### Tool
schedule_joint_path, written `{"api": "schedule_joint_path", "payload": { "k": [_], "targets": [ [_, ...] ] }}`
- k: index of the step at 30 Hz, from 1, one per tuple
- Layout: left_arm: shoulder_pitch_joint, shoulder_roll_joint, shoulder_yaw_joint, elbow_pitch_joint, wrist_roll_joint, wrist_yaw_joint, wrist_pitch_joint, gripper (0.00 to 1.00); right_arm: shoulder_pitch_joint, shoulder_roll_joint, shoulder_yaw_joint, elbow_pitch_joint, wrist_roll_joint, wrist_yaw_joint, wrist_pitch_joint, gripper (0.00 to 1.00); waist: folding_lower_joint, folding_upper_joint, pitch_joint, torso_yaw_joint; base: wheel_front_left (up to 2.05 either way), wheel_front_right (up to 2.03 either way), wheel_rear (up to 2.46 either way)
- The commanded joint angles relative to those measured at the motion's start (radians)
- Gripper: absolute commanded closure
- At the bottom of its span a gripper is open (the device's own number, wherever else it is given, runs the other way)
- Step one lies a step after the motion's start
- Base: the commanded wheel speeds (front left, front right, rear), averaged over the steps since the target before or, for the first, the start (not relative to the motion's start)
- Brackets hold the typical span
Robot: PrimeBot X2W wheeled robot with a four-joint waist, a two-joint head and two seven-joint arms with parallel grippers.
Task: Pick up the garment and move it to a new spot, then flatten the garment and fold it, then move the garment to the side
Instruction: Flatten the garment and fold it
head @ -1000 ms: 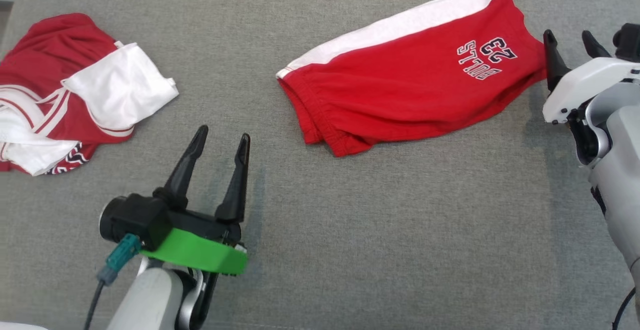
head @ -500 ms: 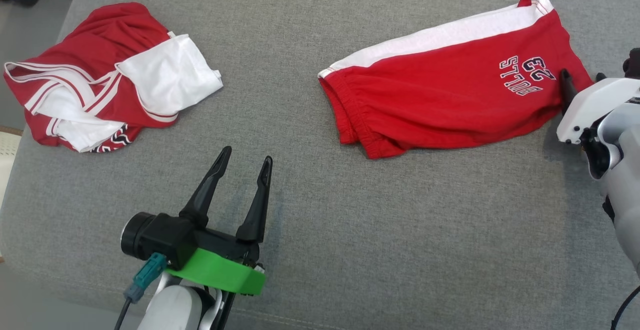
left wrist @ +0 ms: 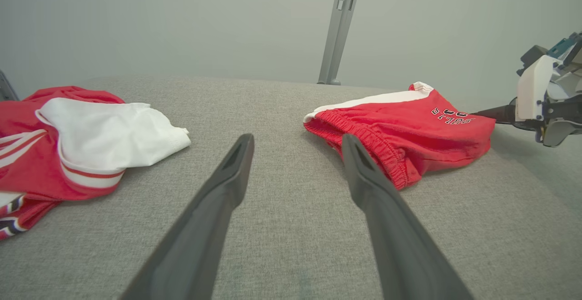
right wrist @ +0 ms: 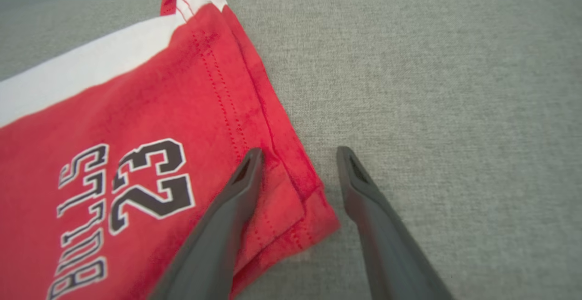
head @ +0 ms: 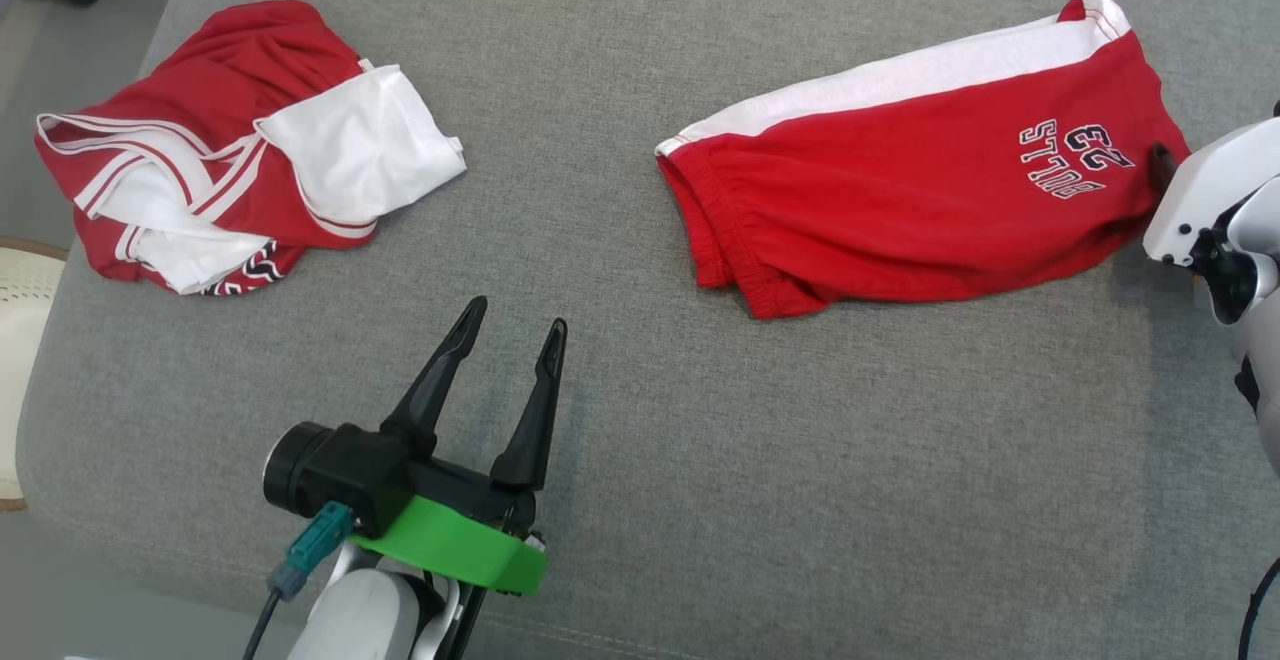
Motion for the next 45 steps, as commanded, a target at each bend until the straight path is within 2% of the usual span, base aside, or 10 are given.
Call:
{"api": "schedule_joint_path", "payload": {
  "k": [1,2,7,15,22,35,45],
  "targets": [
    [-0.017,0.006,-0.001,0.001,-0.01,-0.004,0.0,0.0,0.014,0.004,-0.006,0.008,-0.006,-0.001,0.011,0.79,0.0,0.0,0.0,0.004,0.0,0.0,0.0],
    [-0.018,0.006,-0.003,0.002,-0.012,-0.004,0.0,0.0,0.018,0.006,-0.009,0.009,-0.009,-0.001,0.012,1.0,0.0,0.0,0.0,0.005,0.0,0.0,0.0],
    [-0.018,0.006,0.003,0.003,-0.013,-0.004,0.0,0.0,0.036,0.015,-0.021,0.012,-0.011,-0.001,0.024,1.0,0.0,0.0,-0.003,-0.001,0.0,0.0,0.0],
    [0.01,0.002,0.014,0.005,0.002,-0.004,0.0,0.0,0.069,0.02,-0.048,0.001,0.02,-0.002,-0.061,1.0,0.0,0.0,-0.035,-0.038,0.0,0.0,0.0],
    [0.047,-0.005,0.031,0.004,0.018,-0.004,0.0,0.0,0.172,0.026,-0.064,-0.042,0.083,-0.002,-0.124,1.0,0.0,0.0,-0.078,-0.11,0.0,0.0,0.0],
    [0.081,-0.01,0.046,-0.003,0.05,-0.004,0.0,0.0,0.334,0.001,-0.055,-0.177,0.189,-0.002,-0.102,1.0,0.0,0.0,-0.123,-0.231,0.0,0.0,0.0],
    [0.1,-0.009,0.051,0.006,0.069,-0.004,0.0,0.0,0.342,0.016,-0.022,-0.288,0.19,-0.001,-0.095,1.0,0.0,0.0,-0.143,-0.249,0.0,0.0,0.0]
  ]
}}
